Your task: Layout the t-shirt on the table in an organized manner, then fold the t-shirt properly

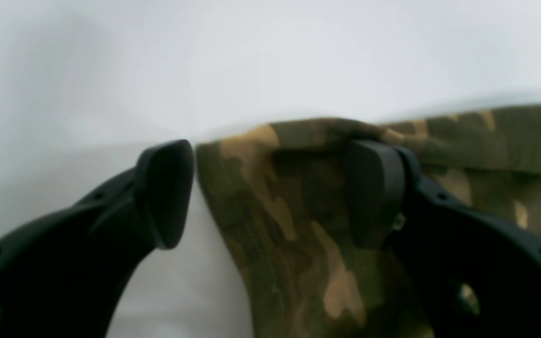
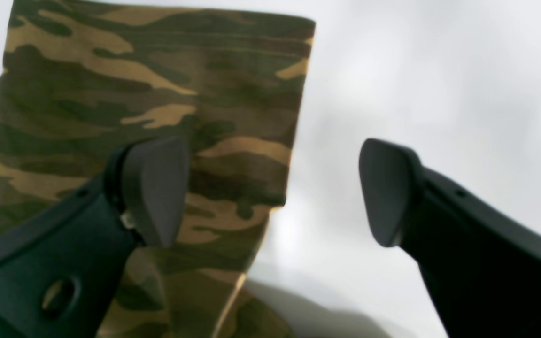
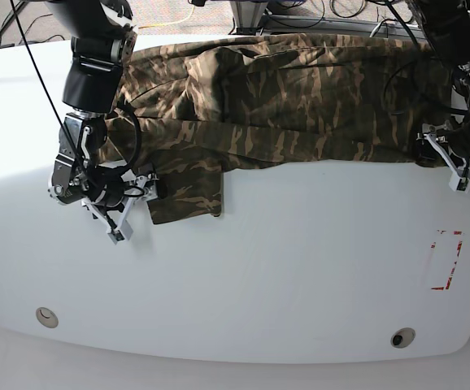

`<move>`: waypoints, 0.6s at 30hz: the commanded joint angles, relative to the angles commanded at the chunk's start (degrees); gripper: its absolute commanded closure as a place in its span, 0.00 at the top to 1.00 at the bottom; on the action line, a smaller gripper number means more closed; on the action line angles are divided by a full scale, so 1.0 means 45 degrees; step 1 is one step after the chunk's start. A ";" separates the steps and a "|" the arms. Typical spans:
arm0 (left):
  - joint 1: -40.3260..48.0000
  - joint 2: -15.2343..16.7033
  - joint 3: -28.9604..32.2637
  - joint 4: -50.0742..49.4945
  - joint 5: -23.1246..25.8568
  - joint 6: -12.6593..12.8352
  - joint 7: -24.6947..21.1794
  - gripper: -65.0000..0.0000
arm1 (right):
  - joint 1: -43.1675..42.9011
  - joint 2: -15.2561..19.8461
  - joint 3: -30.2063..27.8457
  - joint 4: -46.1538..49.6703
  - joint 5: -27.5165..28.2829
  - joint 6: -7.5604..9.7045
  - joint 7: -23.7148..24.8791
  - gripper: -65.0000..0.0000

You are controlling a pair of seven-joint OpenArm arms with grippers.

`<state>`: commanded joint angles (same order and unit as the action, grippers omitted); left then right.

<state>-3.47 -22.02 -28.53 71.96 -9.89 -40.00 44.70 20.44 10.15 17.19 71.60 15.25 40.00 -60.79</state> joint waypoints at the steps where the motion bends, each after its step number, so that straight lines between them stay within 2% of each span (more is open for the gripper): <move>1: 0.0000 0.0000 0.0078 0.0000 0.0000 0.0000 0.0000 0.69 | 0.0000 0.0000 0.0000 0.0000 0.0000 0.0000 0.0000 0.84; 3: 0.0000 0.0000 0.0117 0.0000 0.0000 0.0000 0.0000 0.69 | 0.0000 0.0000 0.0000 0.0000 0.0000 0.0000 0.0000 0.84; 6: 0.0000 0.0000 0.0117 0.0020 0.0000 0.0000 0.0000 0.63 | 0.0000 0.0000 0.0000 0.0000 0.0000 0.0000 0.0000 0.84; 8: -0.0020 0.0000 0.0117 0.0059 0.0000 0.0000 0.0000 0.54 | 0.0000 0.0000 0.0000 0.0000 0.0000 0.0000 0.0000 0.84; 12: -0.0020 0.0000 0.0098 0.0078 0.0000 0.0000 0.0000 0.29 | 0.0000 0.0000 0.0000 0.0000 0.0000 0.0000 0.0000 0.84; 16: -0.0020 0.0000 0.0039 0.0117 0.0000 0.0000 0.0000 0.13 | 0.0000 0.0000 0.0000 0.0000 -0.0020 0.0000 0.0000 0.84; 18: -0.0020 0.0000 0.0020 0.0332 0.0000 0.0000 0.0000 0.08 | 0.0000 0.0000 0.0000 0.0000 -0.0020 0.0000 0.0000 0.84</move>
<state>-3.56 -22.02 -28.44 73.45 -9.89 -40.00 44.70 20.44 10.15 17.19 71.60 15.16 40.00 -60.79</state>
